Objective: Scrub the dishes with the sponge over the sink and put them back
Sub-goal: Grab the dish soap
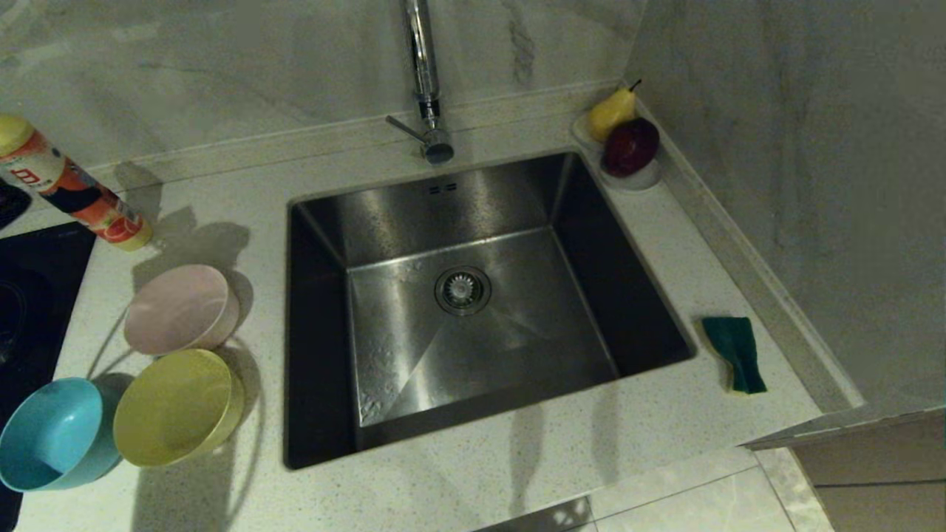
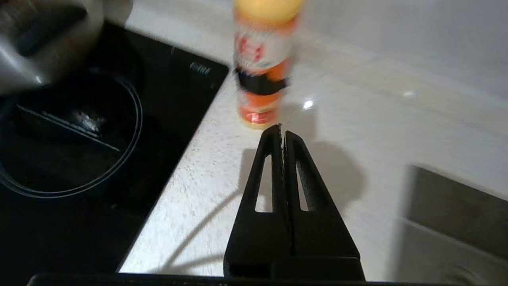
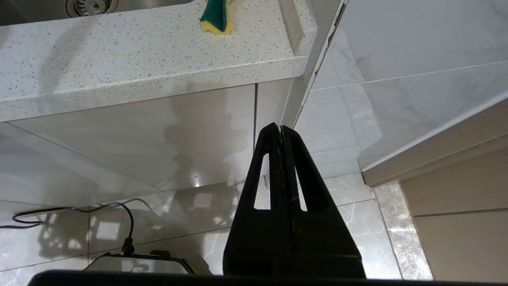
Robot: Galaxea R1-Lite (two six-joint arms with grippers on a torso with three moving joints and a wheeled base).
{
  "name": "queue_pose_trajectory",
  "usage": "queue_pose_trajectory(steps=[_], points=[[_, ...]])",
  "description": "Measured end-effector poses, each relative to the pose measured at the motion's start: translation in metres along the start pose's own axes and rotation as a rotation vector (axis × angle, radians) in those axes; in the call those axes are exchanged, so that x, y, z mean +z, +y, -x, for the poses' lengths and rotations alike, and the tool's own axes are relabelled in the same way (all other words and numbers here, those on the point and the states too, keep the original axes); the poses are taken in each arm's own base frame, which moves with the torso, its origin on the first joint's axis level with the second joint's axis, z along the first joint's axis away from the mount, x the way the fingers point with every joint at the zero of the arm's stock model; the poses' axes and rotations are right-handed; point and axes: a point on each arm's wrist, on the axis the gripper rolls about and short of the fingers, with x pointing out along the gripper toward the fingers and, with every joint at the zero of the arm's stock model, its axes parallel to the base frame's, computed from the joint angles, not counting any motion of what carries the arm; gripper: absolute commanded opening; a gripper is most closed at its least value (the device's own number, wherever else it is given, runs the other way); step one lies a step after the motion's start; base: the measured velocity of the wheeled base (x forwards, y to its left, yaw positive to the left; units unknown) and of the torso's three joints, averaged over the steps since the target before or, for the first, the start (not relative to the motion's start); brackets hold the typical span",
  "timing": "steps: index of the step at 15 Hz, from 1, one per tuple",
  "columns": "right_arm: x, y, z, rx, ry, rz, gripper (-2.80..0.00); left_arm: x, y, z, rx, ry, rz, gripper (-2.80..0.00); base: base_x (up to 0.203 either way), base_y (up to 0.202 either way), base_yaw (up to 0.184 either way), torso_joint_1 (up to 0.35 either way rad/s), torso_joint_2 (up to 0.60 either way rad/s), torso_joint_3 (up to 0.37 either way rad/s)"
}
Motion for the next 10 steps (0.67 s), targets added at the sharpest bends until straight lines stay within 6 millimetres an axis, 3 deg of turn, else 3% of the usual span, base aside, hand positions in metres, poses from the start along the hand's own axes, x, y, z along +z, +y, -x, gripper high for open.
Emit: queue_pose_trajectory(steps=[3, 6, 7, 10], points=[[0.0, 0.0, 0.0, 0.0, 0.0, 0.0, -2.8, -0.031, 0.001, -0.045, 0.052, 0.034, -0.01, -2.8, 0.0, 0.0, 0.0, 0.0, 0.0, 0.0], [0.0, 0.0, 0.0, 0.0, 0.0, 0.0, -2.8, -0.056, 0.004, -0.071, 0.084, 0.085, -0.026, -2.8, 0.0, 0.0, 0.0, 0.0, 0.0, 0.0], [0.0, 0.0, 0.0, 0.0, 0.0, 0.0, -2.8, -0.063, 0.004, -0.077, 0.103, 0.09, -0.03, 0.0, 0.0, 0.0, 0.0, 0.0, 0.0, 0.0], [0.0, 0.0, 0.0, 0.0, 0.0, 0.0, -2.8, -0.074, 0.003, -0.088, 0.11, 0.102, -0.032, 0.0, 0.0, 0.0, 0.0, 0.0, 0.0, 0.0]])
